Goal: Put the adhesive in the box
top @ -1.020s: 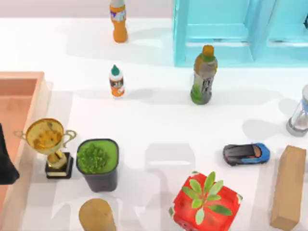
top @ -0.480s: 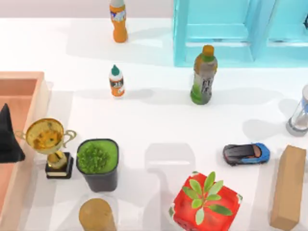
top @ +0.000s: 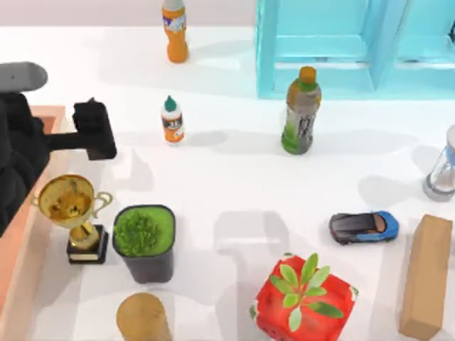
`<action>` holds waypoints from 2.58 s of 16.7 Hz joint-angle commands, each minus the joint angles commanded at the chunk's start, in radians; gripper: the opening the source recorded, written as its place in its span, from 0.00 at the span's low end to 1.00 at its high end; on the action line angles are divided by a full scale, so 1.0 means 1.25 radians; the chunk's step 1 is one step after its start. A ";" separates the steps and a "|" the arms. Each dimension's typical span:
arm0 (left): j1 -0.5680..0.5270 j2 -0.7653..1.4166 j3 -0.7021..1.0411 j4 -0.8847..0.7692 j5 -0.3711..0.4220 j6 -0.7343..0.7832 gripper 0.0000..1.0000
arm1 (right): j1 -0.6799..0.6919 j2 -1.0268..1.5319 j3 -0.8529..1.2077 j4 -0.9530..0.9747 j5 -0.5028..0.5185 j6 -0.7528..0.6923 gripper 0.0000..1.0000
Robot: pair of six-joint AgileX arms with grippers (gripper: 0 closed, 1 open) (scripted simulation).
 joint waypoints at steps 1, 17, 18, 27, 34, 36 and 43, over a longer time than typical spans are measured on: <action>-0.025 0.081 0.036 0.014 -0.018 -0.014 1.00 | 0.000 0.000 0.000 0.000 0.000 0.000 1.00; -0.187 0.616 0.259 0.104 -0.142 -0.111 1.00 | 0.000 0.000 0.000 0.000 0.000 0.000 1.00; -0.186 0.617 0.261 0.104 -0.141 -0.111 1.00 | 0.000 0.000 0.000 0.000 0.000 0.000 1.00; -0.123 0.822 0.443 0.149 -0.087 -0.066 1.00 | 0.000 0.000 0.000 0.000 0.000 0.000 1.00; -0.106 0.914 0.491 0.195 -0.072 -0.055 1.00 | 0.000 0.000 0.000 0.000 0.000 0.000 1.00; -0.106 0.914 0.491 0.195 -0.072 -0.055 0.92 | 0.000 0.000 0.000 0.000 0.000 0.000 1.00; -0.106 0.914 0.491 0.195 -0.072 -0.055 0.40 | 0.000 0.000 0.000 0.000 0.000 0.000 1.00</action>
